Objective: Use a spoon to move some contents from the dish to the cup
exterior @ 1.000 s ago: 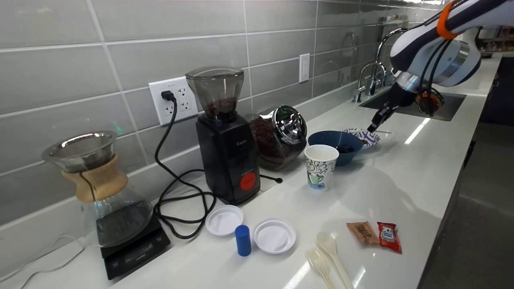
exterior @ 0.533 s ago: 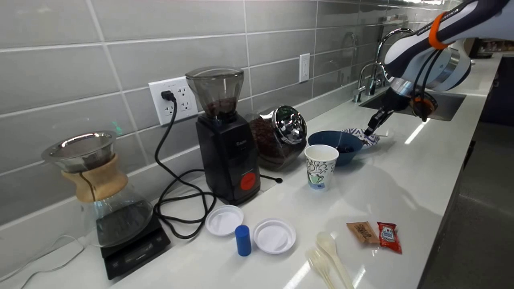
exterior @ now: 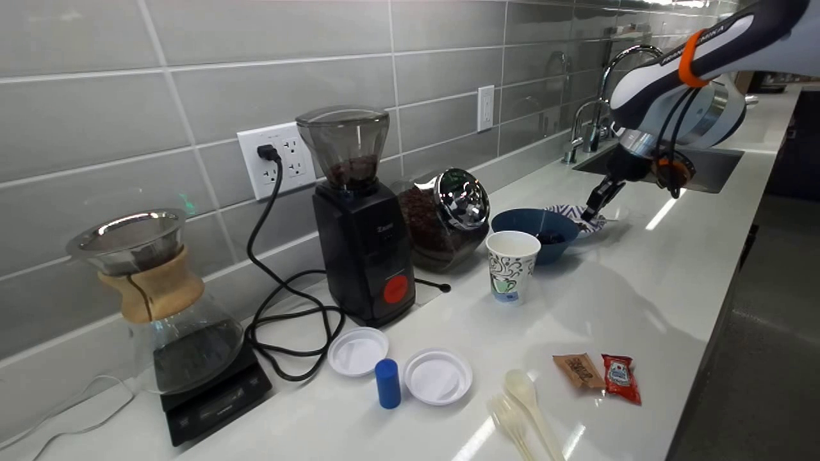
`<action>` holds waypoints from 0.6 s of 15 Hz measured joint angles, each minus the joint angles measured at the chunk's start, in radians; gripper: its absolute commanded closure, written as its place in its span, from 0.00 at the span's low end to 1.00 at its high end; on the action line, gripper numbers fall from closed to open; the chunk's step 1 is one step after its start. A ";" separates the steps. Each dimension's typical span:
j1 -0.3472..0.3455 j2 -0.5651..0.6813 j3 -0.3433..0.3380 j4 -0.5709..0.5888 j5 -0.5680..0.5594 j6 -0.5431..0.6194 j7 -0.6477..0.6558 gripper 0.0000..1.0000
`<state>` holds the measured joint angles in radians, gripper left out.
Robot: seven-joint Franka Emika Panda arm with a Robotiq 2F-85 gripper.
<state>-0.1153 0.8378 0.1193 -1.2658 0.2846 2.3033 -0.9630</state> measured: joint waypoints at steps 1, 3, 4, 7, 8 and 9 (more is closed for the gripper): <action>0.000 0.003 0.000 0.003 -0.008 -0.002 0.001 0.62; 0.001 0.010 0.000 0.012 -0.023 -0.008 0.007 0.55; 0.001 0.013 0.001 0.017 -0.026 -0.008 0.008 0.49; 0.000 0.008 0.016 0.024 -0.029 -0.008 0.008 0.28; 0.000 0.000 0.023 0.023 -0.029 -0.008 0.008 0.20; 0.000 -0.015 0.029 0.016 -0.029 -0.010 0.010 0.14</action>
<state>-0.1148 0.8225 0.1480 -1.2495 0.2551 2.2934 -0.9531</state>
